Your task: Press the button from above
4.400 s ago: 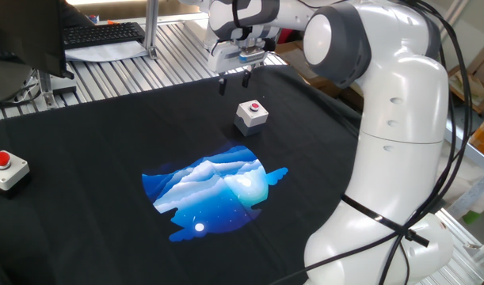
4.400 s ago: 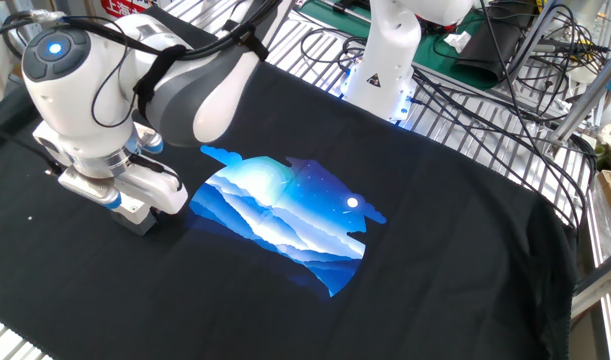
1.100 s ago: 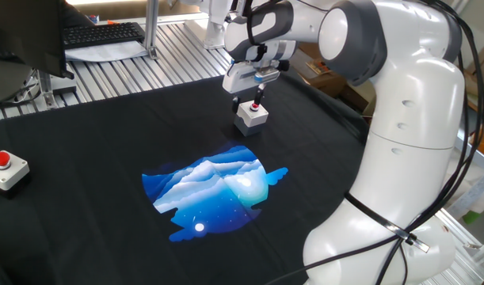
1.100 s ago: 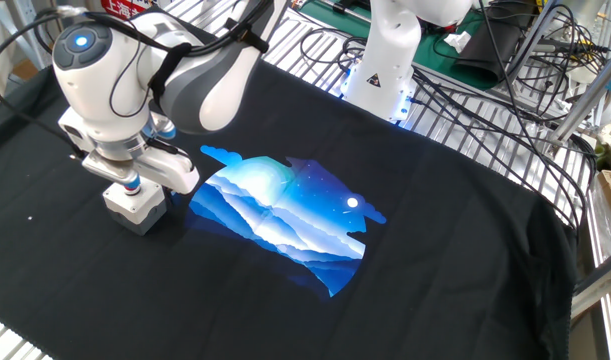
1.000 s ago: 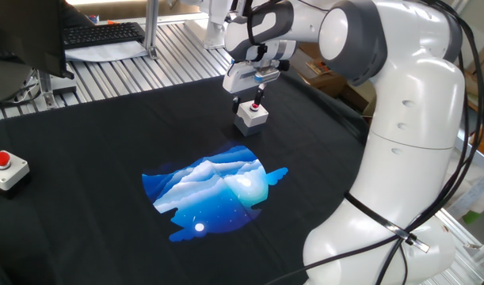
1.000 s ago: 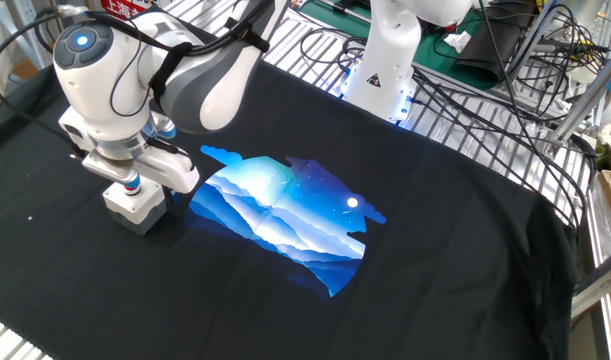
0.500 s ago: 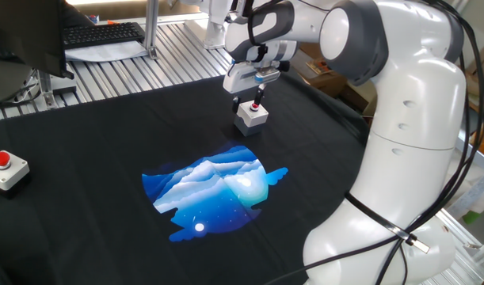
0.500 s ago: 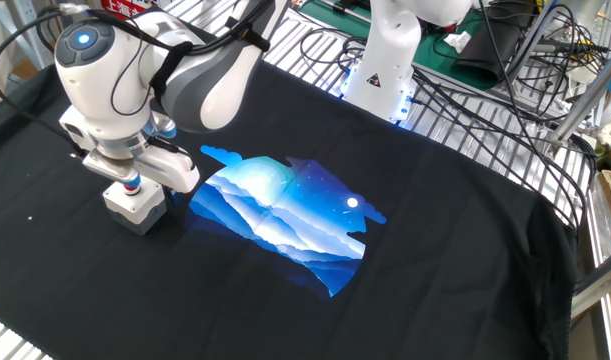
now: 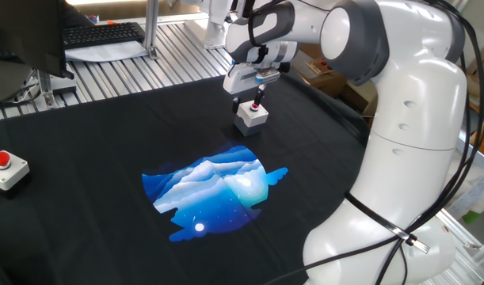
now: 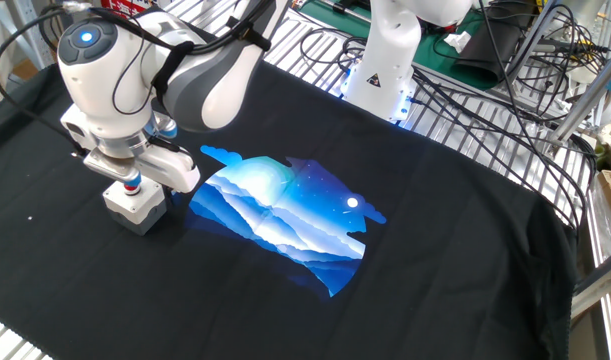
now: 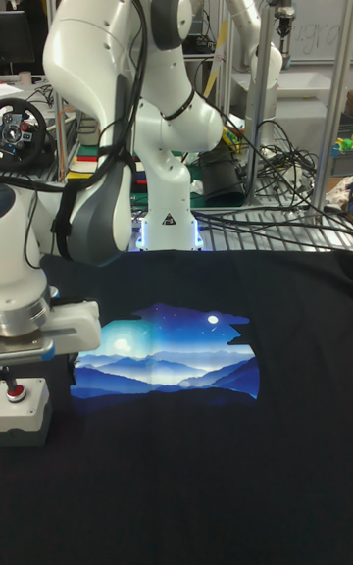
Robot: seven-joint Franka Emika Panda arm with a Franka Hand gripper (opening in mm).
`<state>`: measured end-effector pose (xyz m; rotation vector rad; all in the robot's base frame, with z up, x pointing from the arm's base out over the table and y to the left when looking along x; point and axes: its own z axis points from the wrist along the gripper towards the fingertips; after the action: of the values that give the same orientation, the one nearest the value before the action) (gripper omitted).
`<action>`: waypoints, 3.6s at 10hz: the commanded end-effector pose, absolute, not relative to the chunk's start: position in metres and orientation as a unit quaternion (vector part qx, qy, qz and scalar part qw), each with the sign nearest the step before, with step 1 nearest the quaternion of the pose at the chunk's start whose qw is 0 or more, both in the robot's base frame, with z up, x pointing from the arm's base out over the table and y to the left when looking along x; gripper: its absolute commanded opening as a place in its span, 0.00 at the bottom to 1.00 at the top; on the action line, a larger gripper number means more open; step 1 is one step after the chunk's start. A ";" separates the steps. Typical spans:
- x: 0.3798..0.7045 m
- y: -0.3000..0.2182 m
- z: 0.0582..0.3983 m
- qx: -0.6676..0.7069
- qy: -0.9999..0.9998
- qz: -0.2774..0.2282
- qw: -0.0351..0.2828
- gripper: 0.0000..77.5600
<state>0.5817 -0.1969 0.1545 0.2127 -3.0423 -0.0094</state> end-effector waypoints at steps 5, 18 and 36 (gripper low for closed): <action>0.578 -0.199 0.152 0.068 -0.997 -0.002 0.034 1.00; 0.577 -0.198 0.152 0.070 -0.997 -0.004 0.022 1.00; 0.582 -0.197 0.140 0.077 -0.997 -0.004 0.020 1.00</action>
<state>0.5829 -0.1969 0.1449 0.2349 -3.0973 -0.0087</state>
